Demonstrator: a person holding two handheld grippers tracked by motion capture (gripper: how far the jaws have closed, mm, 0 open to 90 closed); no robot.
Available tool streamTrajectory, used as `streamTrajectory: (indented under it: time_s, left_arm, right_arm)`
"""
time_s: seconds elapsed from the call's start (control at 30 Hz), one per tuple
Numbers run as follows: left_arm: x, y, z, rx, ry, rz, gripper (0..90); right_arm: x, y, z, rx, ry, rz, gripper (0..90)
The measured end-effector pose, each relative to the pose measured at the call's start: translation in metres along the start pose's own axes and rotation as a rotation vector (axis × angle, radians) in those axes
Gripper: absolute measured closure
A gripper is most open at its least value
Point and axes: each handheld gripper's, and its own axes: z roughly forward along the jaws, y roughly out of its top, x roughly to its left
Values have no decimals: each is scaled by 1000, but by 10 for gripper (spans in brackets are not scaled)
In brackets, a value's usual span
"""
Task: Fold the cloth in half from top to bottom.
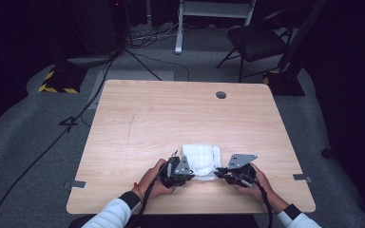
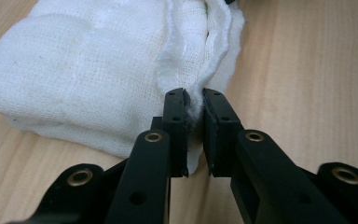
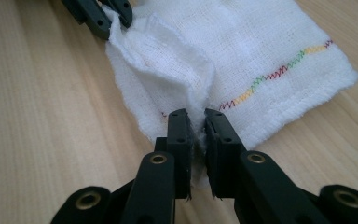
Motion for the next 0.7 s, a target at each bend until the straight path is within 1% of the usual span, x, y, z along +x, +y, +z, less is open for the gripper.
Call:
streamTrajectory:
  time_s: [0.07,0.1,0.13,0.2,0.23,0.27,0.3,0.33,0.37,0.4,0.43,0.47,0.53,0.6,0.63,0.7]
  left_arm:
    - [7,1,1,4,16,-7,806]
    - [11,1,3,-1,16,-18,806]
    - [17,2,4,-6,15,-16,804]
    - [25,3,6,-6,35,-19,804]
    - [30,3,7,-8,39,-21,801]
    - [35,4,8,-8,34,-33,782]
    - [40,5,9,-8,35,-50,782]
    - [43,6,10,-11,34,-67,695]
    - [47,7,9,-8,4,-101,662]
    - [47,7,9,-8,4,-101,640]
    - [46,7,8,2,1,-107,640]
    - [45,7,6,11,3,-103,602]
    - [42,7,2,16,2,-104,541]
    - [39,5,-1,13,0,-107,528]
    - [38,5,-3,15,-8,-108,523]
    - [33,5,-8,27,-13,-99,511]
  right_arm:
    - [-6,2,3,-8,-9,15,813]
    - [-8,3,5,-10,-13,21,813]
    - [-14,5,9,-13,-30,26,813]
    - [-16,6,10,-15,-36,23,813]
    - [-19,8,12,-16,-39,29,813]
    - [-26,12,17,-16,-58,32,811]
    - [-26,12,17,-16,-58,32,811]
    - [-32,15,20,-19,-65,32,799]
    - [-33,16,20,-19,-62,35,776]
    - [-33,16,20,-19,-62,35,776]
    - [-34,16,20,-18,-56,39,748]
    - [-34,16,18,-21,-53,36,719]
    - [-33,14,13,-21,-30,33,679]
    - [-32,13,7,-35,-10,38,662]
    - [-32,12,4,-40,7,43,655]
    - [-30,12,0,-50,23,44,642]
